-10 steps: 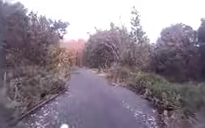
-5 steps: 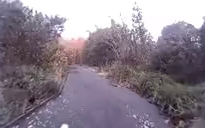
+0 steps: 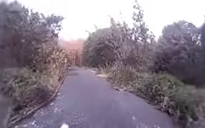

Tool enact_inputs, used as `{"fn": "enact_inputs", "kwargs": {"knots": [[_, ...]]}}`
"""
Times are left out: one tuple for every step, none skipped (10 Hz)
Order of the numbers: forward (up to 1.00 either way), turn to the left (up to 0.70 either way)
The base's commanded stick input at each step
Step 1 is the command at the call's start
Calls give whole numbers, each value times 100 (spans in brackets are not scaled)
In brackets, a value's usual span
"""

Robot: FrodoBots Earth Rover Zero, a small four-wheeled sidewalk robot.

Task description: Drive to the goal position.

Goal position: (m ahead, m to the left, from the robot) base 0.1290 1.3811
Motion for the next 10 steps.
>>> {"fn": "enact_inputs", "kwargs": {"knots": [[70, 4], [70, 0], [70, 0], [70, 0], [70, 0], [70, 0], [70, 1], [70, 14], [70, 25], [70, 13]]}}
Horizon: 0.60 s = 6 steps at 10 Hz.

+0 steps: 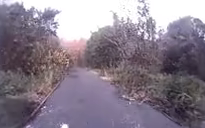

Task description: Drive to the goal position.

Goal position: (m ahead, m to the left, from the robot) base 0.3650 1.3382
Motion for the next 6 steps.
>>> {"fn": "enact_inputs", "kwargs": {"knots": [[70, 4], [70, 0], [70, 0], [70, 0], [70, 30], [70, 35]]}}
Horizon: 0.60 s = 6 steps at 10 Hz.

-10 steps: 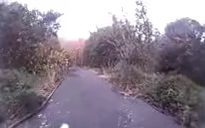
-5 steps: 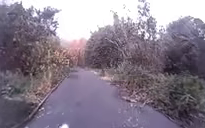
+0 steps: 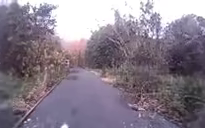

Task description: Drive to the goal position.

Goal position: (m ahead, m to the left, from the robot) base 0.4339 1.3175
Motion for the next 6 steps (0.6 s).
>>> {"fn": "enact_inputs", "kwargs": {"knots": [[70, 27], [70, 0], [70, 0], [70, 0], [70, 0], [70, 10]]}}
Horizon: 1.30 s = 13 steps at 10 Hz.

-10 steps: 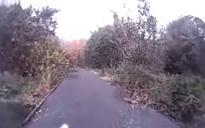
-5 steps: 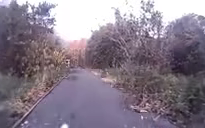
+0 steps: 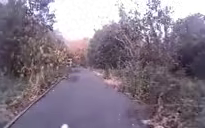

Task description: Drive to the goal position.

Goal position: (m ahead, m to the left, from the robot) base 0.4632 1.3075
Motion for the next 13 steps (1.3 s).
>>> {"fn": "enact_inputs", "kwargs": {"knots": [[70, 31], [70, 34], [70, 35], [70, 25], [70, 0], [70, 0], [70, 0], [70, 0], [70, 0], [70, 8], [70, 24], [70, 35], [70, 35]]}}
